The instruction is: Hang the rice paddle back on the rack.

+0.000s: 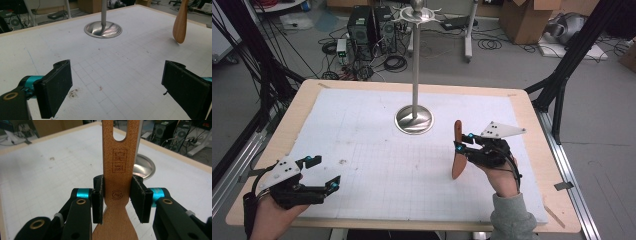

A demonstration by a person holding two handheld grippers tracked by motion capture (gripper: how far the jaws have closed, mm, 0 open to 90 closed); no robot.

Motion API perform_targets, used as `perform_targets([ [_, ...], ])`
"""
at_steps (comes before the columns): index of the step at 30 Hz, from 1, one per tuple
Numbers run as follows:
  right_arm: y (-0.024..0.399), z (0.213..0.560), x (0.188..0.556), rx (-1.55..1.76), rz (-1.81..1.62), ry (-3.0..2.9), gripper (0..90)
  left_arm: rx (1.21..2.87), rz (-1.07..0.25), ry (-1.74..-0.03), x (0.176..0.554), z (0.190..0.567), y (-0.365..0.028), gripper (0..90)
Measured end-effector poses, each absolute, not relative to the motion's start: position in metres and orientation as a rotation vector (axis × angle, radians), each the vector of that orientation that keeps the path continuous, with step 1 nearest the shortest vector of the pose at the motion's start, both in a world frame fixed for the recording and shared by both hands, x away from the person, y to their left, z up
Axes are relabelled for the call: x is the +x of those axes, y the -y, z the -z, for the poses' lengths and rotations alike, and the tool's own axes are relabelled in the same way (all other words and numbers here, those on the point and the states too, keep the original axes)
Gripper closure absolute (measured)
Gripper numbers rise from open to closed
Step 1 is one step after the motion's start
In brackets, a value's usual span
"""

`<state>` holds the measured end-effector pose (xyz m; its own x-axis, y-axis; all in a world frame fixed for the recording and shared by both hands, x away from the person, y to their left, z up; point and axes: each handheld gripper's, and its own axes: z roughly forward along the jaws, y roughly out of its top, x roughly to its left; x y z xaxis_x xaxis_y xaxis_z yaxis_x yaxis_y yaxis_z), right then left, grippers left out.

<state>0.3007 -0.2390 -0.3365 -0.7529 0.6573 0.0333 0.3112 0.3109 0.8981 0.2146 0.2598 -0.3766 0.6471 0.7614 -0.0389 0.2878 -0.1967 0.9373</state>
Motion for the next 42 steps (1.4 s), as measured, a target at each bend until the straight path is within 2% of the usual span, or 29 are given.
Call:
perform_targets([
  [16,0.247,0.334,0.302,0.801,-1.509,-2.21,64.7,1.753,-0.538,-0.834,0.216,0.373,-0.26,9.9],
  [25,0.248,0.317,0.321,0.754,-1.531,-2.234,64.7,1.743,-0.536,-0.839,0.215,0.373,-0.265,9.9],
  [29,0.242,0.31,0.331,0.724,-1.531,-2.25,64.7,1.708,-0.487,-0.827,0.215,0.37,-0.265,9.9],
  [42,0.234,0.29,0.364,0.702,-1.591,-2.231,64.7,1.672,-0.522,-0.828,0.213,0.37,-0.278,10.1],
])
